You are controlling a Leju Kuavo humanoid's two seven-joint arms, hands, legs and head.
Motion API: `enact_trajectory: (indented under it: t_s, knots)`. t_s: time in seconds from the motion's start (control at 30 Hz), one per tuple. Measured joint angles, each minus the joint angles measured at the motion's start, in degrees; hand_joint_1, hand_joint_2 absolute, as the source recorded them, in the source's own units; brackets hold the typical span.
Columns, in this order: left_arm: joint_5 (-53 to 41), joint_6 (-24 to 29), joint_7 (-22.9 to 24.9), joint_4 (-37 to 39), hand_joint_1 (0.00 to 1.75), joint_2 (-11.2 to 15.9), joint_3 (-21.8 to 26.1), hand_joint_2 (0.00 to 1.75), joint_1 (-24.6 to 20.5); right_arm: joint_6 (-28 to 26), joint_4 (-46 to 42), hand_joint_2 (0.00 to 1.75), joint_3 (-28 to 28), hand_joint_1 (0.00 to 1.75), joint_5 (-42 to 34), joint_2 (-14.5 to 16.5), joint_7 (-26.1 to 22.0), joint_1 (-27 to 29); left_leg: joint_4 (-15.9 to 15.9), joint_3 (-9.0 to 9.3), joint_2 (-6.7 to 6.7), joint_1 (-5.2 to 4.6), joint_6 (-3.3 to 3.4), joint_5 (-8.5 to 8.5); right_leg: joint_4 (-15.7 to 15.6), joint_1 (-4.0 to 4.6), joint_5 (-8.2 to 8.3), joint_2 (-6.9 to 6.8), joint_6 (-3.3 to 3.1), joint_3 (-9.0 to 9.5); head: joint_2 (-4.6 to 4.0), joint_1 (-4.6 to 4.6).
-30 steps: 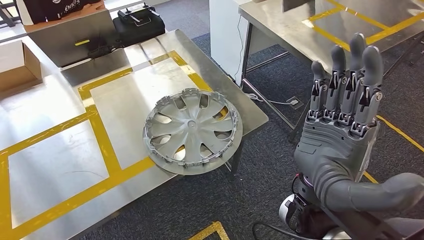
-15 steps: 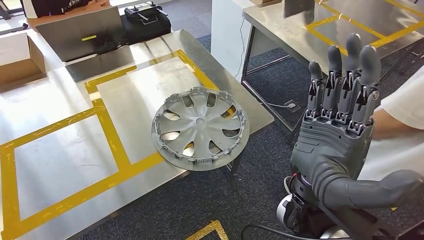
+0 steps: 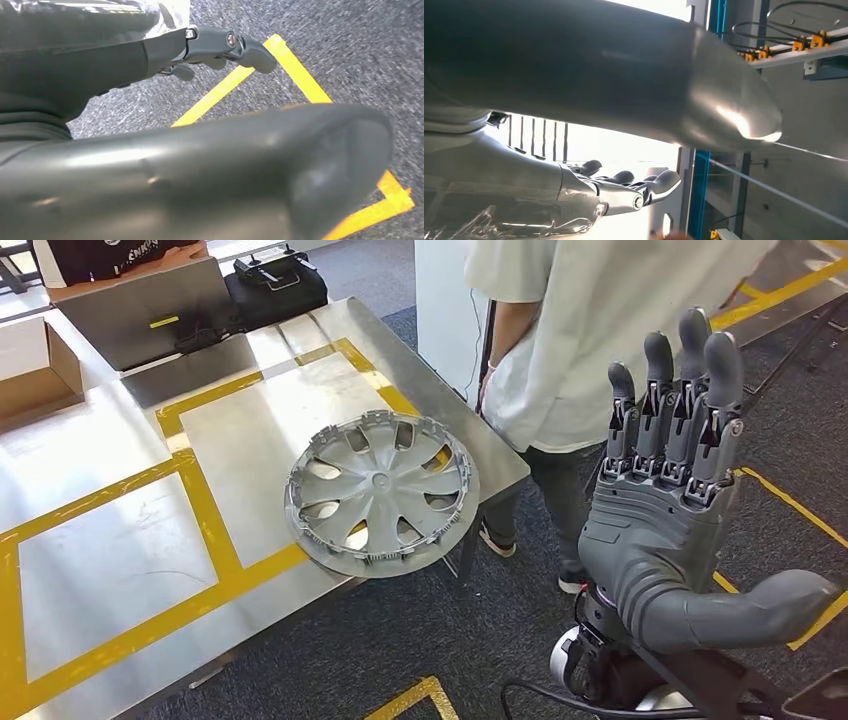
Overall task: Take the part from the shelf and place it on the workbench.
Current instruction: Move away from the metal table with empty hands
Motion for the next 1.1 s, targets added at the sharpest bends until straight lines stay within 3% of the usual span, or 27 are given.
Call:
enact_trajectory:
  t_s: [0.03, 0.07, 0.1, 0.17, 0.23, 0.37, 0.43, 0.5, 0.57, 0.6, 0.63, 0.7, 0.73, 0.77, 0.83, 0.9, 0.93, 1.03, 1.07, 1.1]
  knots:
    - [0.01, 0.00, 0.00, 0.00, 0.00, 0.03, -0.01, 0.00, 0.04, 0.03, 0.07, 0.00, 0.01, 0.00, -0.04, 0.04, -0.04, 0.02, 3.18, -1.18, 0.00, 0.05, -0.09, -1.25, 0.03, 0.03, 0.07, -0.07, -0.06, -0.15, 0.00, -0.03]
    - [0.02, 0.00, 0.00, 0.00, 0.00, 0.08, -0.01, 0.00, 0.08, 0.06, 0.14, 0.00, 0.02, 0.00, -0.08, 0.06, -0.10, 0.04, 4.78, -1.60, 0.00, 0.07, -0.11, -1.47, 0.07, 0.05, 0.14, -0.11, -0.08, -0.25, 0.00, -0.03]
    - [0.03, 0.00, 0.00, 0.00, 0.00, 0.12, -0.02, 0.00, 0.10, 0.08, 0.20, 0.00, 0.02, 0.00, -0.12, 0.08, -0.15, 0.06, 4.13, -1.00, 0.00, 0.07, -0.05, -0.55, 0.12, 0.06, 0.19, -0.12, -0.04, -0.31, 0.00, -0.03]
    - [0.04, 0.01, -0.01, 0.00, 0.00, 0.21, -0.02, 0.00, 0.08, 0.10, 0.29, 0.00, 0.02, 0.00, -0.14, 0.14, -0.26, 0.05, -2.71, 2.71, -0.01, 0.05, 0.30, 3.23, 0.22, 0.06, 0.27, -0.11, 0.11, -0.30, 0.00, -0.06]
    - [0.05, 0.02, -0.03, 0.00, 0.00, 0.27, -0.02, 0.00, 0.01, 0.12, 0.33, 0.00, 0.01, 0.00, -0.23, 0.19, -0.36, 0.02, -9.25, 5.81, -0.03, -0.13, 0.79, 5.45, 0.37, 0.21, 0.45, -0.06, 0.57, -0.52, 0.00, -0.07]
    - [0.11, 0.05, -0.09, 0.00, 0.00, 0.27, -0.02, 0.00, 0.04, 0.18, 0.46, 0.00, -0.01, 0.00, -0.43, 0.21, -0.44, 0.00, -11.47, 6.00, -0.03, -0.30, 1.86, 6.08, 0.31, 0.22, 1.02, -0.02, 2.14, -1.23, 0.00, -0.02]
    - [0.11, 0.10, -0.12, 0.00, 0.00, 0.24, -0.02, 0.00, -0.01, 0.19, 0.51, 0.00, -0.05, 0.00, -0.47, 0.22, -0.51, -0.04, -11.92, 5.62, 0.07, -0.05, 2.52, 6.81, 2.81, 0.18, -1.27, 0.07, 2.70, -2.31, 0.00, 0.20]
    - [0.12, 0.15, -0.16, 0.00, 0.00, 0.21, -0.02, 0.00, -0.07, 0.20, 0.61, 0.00, -0.07, 0.00, -0.57, 0.23, -0.60, -0.03, -11.90, 5.02, 0.17, -0.03, 2.92, 7.25, 9.55, 0.10, -5.63, 0.14, 3.04, -4.79, 0.00, 0.49]
    - [0.14, 0.17, -0.19, 0.00, 0.00, 0.21, -0.02, 0.00, -0.05, 0.23, 0.76, 0.00, -0.06, 0.00, -0.69, 0.24, -0.67, 0.02, -11.65, 4.38, 0.24, -0.17, 3.04, 7.55, 15.06, 0.08, -7.93, 0.15, 3.21, -6.38, 0.00, 0.56]
    - [0.15, 0.18, -0.19, 0.00, 0.00, 0.22, -0.02, 0.00, -0.03, 0.25, 0.84, 0.00, -0.05, 0.00, -0.74, 0.24, -0.71, 0.03, -11.51, 4.12, 0.26, -0.22, 3.02, 7.66, 14.93, 0.08, -7.47, 0.15, 3.19, -5.78, 0.00, 0.58]
    - [0.15, 0.19, -0.20, 0.00, 0.00, 0.22, -0.02, 0.00, -0.03, 0.27, 0.91, 0.00, -0.05, 0.00, -0.83, 0.24, -0.76, 0.03, -11.35, 3.93, 0.25, -0.26, 2.97, 7.75, 12.69, 0.10, -6.13, 0.14, 3.09, -4.15, 0.00, 0.58]
    - [0.15, 0.18, -0.22, 0.00, 0.00, 0.21, -0.02, 0.00, -0.04, 0.30, 0.99, 0.00, -0.05, 0.00, -1.07, 0.24, -0.93, 0.02, -11.03, 3.66, 0.24, -0.40, 2.73, 7.87, 4.94, 0.21, -3.10, 0.15, 2.67, 0.51, 0.00, 0.59]
    - [0.15, 0.18, -0.24, 0.00, 0.00, 0.21, -0.02, 0.00, -0.08, 0.30, 1.01, 0.00, -0.05, 0.00, -1.18, 0.24, -1.08, 0.01, -10.85, 3.45, 0.23, -0.50, 2.50, 7.98, 1.92, 0.29, -2.33, 0.18, 2.36, 2.09, 0.00, 0.60]
    - [0.15, 0.18, -0.25, 0.00, 0.00, 0.22, -0.02, 0.00, -0.11, 0.31, 1.01, 0.00, -0.05, 0.00, -1.27, 0.25, -1.22, 0.03, -10.71, 3.18, 0.24, -0.58, 2.20, 8.14, 0.21, 0.39, -2.05, 0.22, 2.03, 2.82, 0.00, 0.58]
    - [0.15, 0.17, -0.26, 0.00, 0.00, 0.22, -0.02, 0.00, -0.15, 0.32, 1.02, 0.00, -0.07, 0.00, -1.41, 0.25, -1.46, 0.12, -10.59, 2.69, 0.25, -0.59, 1.49, 8.59, -0.33, 0.51, -1.90, 0.32, 1.27, 2.54, 0.00, 0.57]
    - [0.15, 0.18, -0.26, 0.01, 0.00, 0.23, -0.02, 0.00, -0.14, 0.34, 1.03, 0.00, -0.08, 0.00, -1.53, 0.31, -1.56, 0.17, -10.03, 2.32, 0.22, -0.50, 0.80, 7.82, -0.52, 0.31, -1.28, 0.19, 0.45, 2.13, 0.00, 0.51]
    - [0.15, 0.18, -0.26, 0.02, 0.00, 0.25, -0.02, 0.00, -0.13, 0.36, 1.04, 0.00, -0.08, 0.00, -1.57, 0.36, -1.60, 0.17, -8.57, 1.78, 0.19, -0.45, 0.48, 6.39, -0.67, 0.16, -0.95, 0.05, 0.07, 1.92, 0.00, 0.37]
    - [0.17, 0.19, -0.26, 0.02, 0.00, 0.28, -0.02, 0.00, -0.12, 0.39, 1.14, 0.00, -0.05, 0.00, -1.76, 0.50, -1.71, 0.27, 1.47, -1.58, 0.17, -0.18, -0.22, -0.02, -0.63, 0.10, -0.19, -0.27, -0.41, 0.94, 0.00, 0.01]
    - [0.19, 0.20, -0.25, 0.02, 0.00, 0.31, -0.02, 0.00, -0.11, 0.40, 1.18, 0.00, -0.04, 0.00, -1.81, 0.52, -1.76, 0.34, 4.04, -2.20, 0.17, -0.14, -0.32, -1.04, -0.55, 0.12, 0.04, -0.33, -0.40, 0.56, 0.00, -0.02]
    - [0.21, 0.22, -0.23, 0.02, 0.00, 0.34, -0.02, 0.00, -0.09, 0.42, 1.22, 0.00, -0.04, 0.00, -1.85, 0.53, -1.81, 0.41, 4.63, -1.89, 0.17, -0.13, -0.36, -0.97, -0.44, 0.12, 0.25, -0.37, -0.34, 0.20, 0.00, -0.02]
